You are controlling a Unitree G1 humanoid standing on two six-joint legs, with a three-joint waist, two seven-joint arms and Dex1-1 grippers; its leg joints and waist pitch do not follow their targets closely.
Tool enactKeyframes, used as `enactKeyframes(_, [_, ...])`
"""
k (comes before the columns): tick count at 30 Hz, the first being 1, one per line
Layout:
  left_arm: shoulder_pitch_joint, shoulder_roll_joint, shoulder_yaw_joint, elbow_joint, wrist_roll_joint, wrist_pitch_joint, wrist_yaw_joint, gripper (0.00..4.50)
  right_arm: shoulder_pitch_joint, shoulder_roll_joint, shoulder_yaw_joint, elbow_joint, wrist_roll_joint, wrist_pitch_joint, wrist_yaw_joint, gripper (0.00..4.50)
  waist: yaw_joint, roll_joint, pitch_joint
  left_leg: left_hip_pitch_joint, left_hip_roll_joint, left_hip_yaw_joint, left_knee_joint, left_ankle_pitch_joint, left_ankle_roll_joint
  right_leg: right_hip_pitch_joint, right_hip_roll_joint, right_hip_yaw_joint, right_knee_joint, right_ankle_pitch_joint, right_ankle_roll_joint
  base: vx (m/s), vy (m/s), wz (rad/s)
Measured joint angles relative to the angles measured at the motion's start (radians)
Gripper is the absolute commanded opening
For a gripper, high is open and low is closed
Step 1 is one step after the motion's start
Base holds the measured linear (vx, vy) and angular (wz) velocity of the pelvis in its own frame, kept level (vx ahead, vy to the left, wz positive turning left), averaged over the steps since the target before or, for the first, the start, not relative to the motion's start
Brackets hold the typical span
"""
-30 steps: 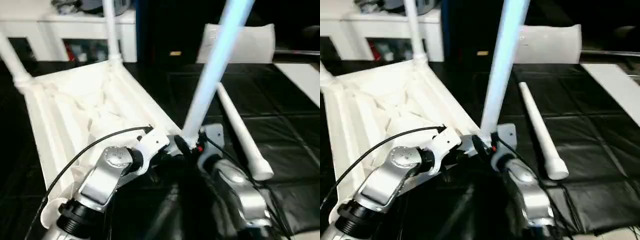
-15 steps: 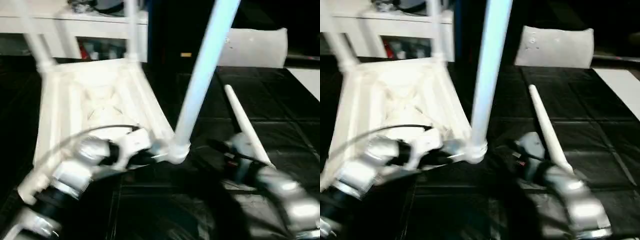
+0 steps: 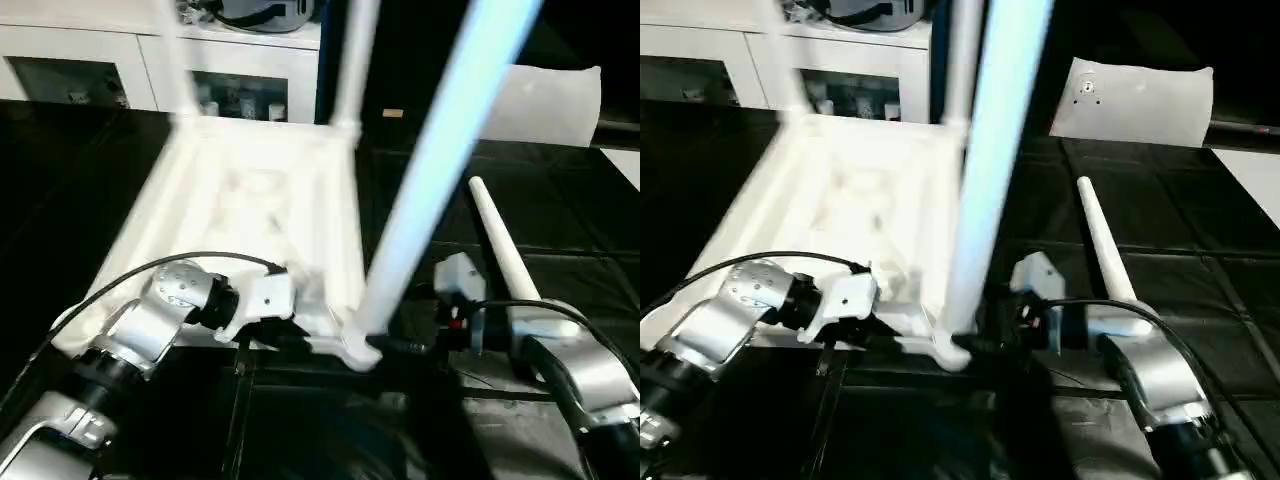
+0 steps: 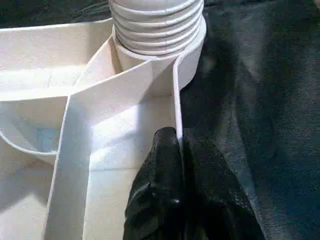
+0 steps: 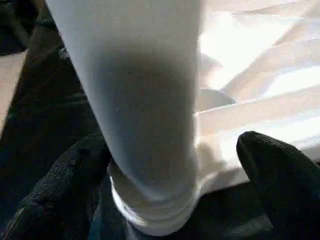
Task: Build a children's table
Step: Rotate leg to tighten
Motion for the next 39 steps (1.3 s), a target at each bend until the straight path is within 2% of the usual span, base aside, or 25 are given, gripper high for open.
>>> enactKeyframes(2, [-0.010, -0.004, -0.008, 0.013, 0.005, -0.020, -0.014, 0.00, -0.005, -0.006, 0.031, 0.020, -0.008, -0.019, 0.036, 4.28, 0.000, -0.001, 0.000, 0.000, 0.000, 0.000, 0.001, 0.000, 0.000, 0.000, 0.000, 0.000, 0.001, 0.000, 0.000, 0.000, 0.000, 0.00])
enactKeyframes(4, [-0.015, -0.005, -0.015, 0.021, 0.005, -0.032, -0.018, 0.00, -0.008, -0.006, 0.041, 0.033, -0.014, -0.026, 0.053, 4.28, 0.000, -0.001, 0.000, 0.000, 0.000, 0.000, 0.002, 0.000, 0.000, 0.000, 0.000, 0.000, 0.001, 0.000, 0.000, 0.000, 0.000, 0.00])
enactKeyframes(8, [-0.028, -0.009, -0.026, 0.043, 0.006, -0.056, -0.030, 0.00, -0.034, -0.014, 0.060, 0.051, -0.025, -0.049, 0.080, 3.89, 0.000, -0.002, 0.000, 0.000, 0.001, 0.000, 0.003, 0.000, 0.000, 0.001, 0.000, 0.000, 0.003, 0.000, 0.000, 0.000, 0.000, 0.00])
enactKeyframes(10, [-0.030, -0.011, -0.026, 0.048, 0.007, -0.062, -0.033, 0.00, -0.035, -0.014, 0.064, 0.055, -0.026, -0.060, 0.086, 3.80, 0.001, -0.002, 0.000, 0.000, 0.001, 0.000, 0.003, 0.000, 0.000, 0.001, 0.000, -0.001, 0.003, 0.000, 0.000, 0.000, 0.000, 0.00])
enactKeyframes(11, [-0.032, -0.012, -0.026, 0.053, 0.007, -0.066, -0.035, 0.00, -0.038, -0.012, 0.065, 0.068, -0.026, -0.063, 0.087, 3.58, 0.001, -0.002, 0.000, 0.000, 0.001, 0.000, 0.003, 0.000, 0.000, 0.001, 0.000, -0.001, 0.003, 0.000, 0.000, 0.000, 0.000, 0.00])
enactKeyframes(14, [-0.037, -0.014, -0.026, 0.065, 0.007, -0.072, -0.039, 0.00, -0.041, -0.010, 0.065, 0.079, -0.025, -0.063, 0.094, 3.46, 0.001, -0.002, 0.000, 0.000, 0.001, 0.000, 0.004, 0.000, 0.000, 0.001, 0.000, -0.001, 0.003, 0.000, 0.000, 0.000, 0.000, 0.00])
enactKeyframes(20, [-0.045, -0.016, -0.031, 0.080, 0.005, -0.082, -0.043, 0.00, -0.047, -0.008, 0.064, 0.086, -0.023, -0.062, 0.096, 2.84, 0.003, -0.002, 0.000, 0.000, 0.002, 0.000, 0.005, 0.000, 0.000, 0.001, 0.000, -0.001, 0.004, 0.000, 0.000, 0.000, 0.000, 0.00])
enactKeyframes(23, [-0.045, -0.016, -0.031, 0.080, 0.005, -0.084, -0.045, 0.00, -0.047, -0.007, 0.064, 0.086, -0.019, -0.056, 0.097, 2.75, 0.005, -0.002, 0.000, 0.000, 0.002, 0.000, 0.005, 0.000, 0.000, 0.001, 0.000, -0.001, 0.004, 0.000, 0.000, 0.000, 0.000, 0.00])
enactKeyframes(28, [-0.029, -0.017, -0.022, 0.056, -0.005, -0.049, -0.054, 0.00, -0.001, 0.014, 0.043, 0.041, 0.008, 0.006, 0.073, 2.70, 0.008, -0.002, 0.000, 0.002, 0.003, 0.001, 0.004, 0.000, 0.000, 0.002, 0.000, -0.001, 0.004, 0.000, -0.001, 0.000, 0.000, 0.00])
enactKeyframes(31, [-0.016, -0.018, -0.013, 0.036, -0.004, -0.009, -0.039, 0.00, 0.027, 0.035, 0.031, 0.006, 0.013, 0.049, 0.027, 2.69, 0.006, -0.002, 0.000, 0.008, 0.003, 0.002, 0.004, 0.000, 0.000, 0.007, 0.000, -0.001, 0.004, 0.000, -0.001, 0.000, 0.000, 0.00])
enactKeyframes(32, [0.002, -0.026, 0.001, 0.013, -0.004, 0.041, -0.010, 0.00, 0.058, 0.057, 0.016, -0.022, 0.013, 0.076, -0.027, 2.69, 0.006, -0.002, 0.000, 0.013, 0.003, 0.002, 0.003, 0.000, 0.000, 0.011, 0.000, -0.001, 0.003, 0.000, 0.000, 0.000, 0.000, 0.00])
enactKeyframes(34, [0.031, -0.032, 0.026, -0.017, -0.003, 0.111, 0.031, 0.00, 0.101, 0.104, -0.009, -0.054, 0.011, 0.110, -0.114, 2.69, -0.004, -0.002, -0.001, 0.018, 0.003, 0.001, 0.002, 0.000, -0.001, 0.019, 0.000, -0.001, 0.002, -0.004, 0.006, 0.000, 0.000, 0.00])
enactKeyframes(35, [0.045, -0.040, 0.042, -0.031, 0.001, 0.152, 0.070, 0.00, 0.117, 0.141, -0.027, -0.067, 0.006, 0.135, -0.185, 2.69, -0.009, -0.001, -0.001, 0.025, 0.003, 0.001, 0.002, 0.000, -0.001, 0.020, 0.000, 0.000, 0.002, -0.004, 0.007, 0.000, 0.000, 0.00])
enactKeyframes(39, [0.073, -0.099, 0.066, -0.073, 0.011, 0.267, 0.191, 0.00, 0.123, 0.216, -0.074, -0.080, -0.012, 0.203, -0.373, 2.69, -0.055, -0.002, 0.000, 0.030, 0.002, 0.000, 0.002, 0.000, -0.001, 0.021, -0.001, -0.003, -0.006, -0.005, 0.008, -0.042, 0.017, -0.13])
